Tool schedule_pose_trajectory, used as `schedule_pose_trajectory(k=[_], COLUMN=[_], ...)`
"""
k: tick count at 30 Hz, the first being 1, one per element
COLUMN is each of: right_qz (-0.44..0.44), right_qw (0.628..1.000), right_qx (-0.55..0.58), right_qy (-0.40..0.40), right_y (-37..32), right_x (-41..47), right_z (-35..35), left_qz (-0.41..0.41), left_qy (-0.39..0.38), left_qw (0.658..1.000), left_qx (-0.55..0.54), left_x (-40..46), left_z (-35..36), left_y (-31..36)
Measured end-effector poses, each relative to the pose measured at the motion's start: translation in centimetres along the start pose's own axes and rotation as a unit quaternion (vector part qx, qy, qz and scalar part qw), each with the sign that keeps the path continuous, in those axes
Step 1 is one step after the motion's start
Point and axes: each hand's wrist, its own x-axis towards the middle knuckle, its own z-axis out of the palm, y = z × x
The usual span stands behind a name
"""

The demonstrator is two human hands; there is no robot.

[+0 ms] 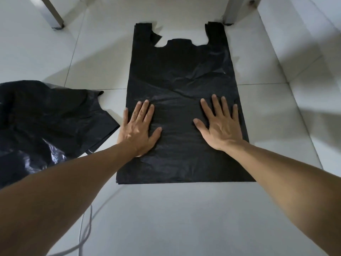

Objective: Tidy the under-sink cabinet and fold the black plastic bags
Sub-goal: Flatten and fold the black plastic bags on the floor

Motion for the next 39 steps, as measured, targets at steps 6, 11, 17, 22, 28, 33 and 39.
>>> schedule_pose_trajectory(k=[6, 11, 17, 22, 28, 33, 39], right_qz=[-0.004, -0.003, 0.018, -0.007, 0.009, 0.021, 0.021], right_qw=[1.000, 1.000, 0.996, 0.997, 0.999, 0.999, 1.000], right_qx=[0.006, -0.001, 0.037, 0.067, 0.035, 0.022, 0.008], right_qy=[0.015, -0.005, 0.073, 0.042, 0.029, 0.012, 0.011], right_y=[-0.1, 0.0, -1.1, -1.1, 0.9, 0.7, 0.7], right_x=[0.0, -0.1, 2.5, 10.5, 13.4, 13.7, 13.6], right_z=[0.2, -0.2, -1.7, -2.6, -1.9, -1.9, -1.7], left_qz=[0.021, 0.004, -0.007, -0.012, -0.016, -0.039, -0.057], left_qy=[0.053, -0.009, 0.010, 0.016, 0.005, 0.037, -0.026], left_qw=[0.998, 1.000, 1.000, 1.000, 1.000, 0.998, 0.998], left_qx=[0.015, 0.020, 0.014, 0.006, 0.004, -0.018, 0.015], left_x=[4.1, 8.2, 8.4, 8.3, 8.3, 10.9, 16.3], left_z=[-2.3, -1.6, -0.5, -0.4, -0.6, -2.8, -3.1], left_y=[2.5, 2.4, 1.9, 1.8, 1.9, 1.6, -4.4])
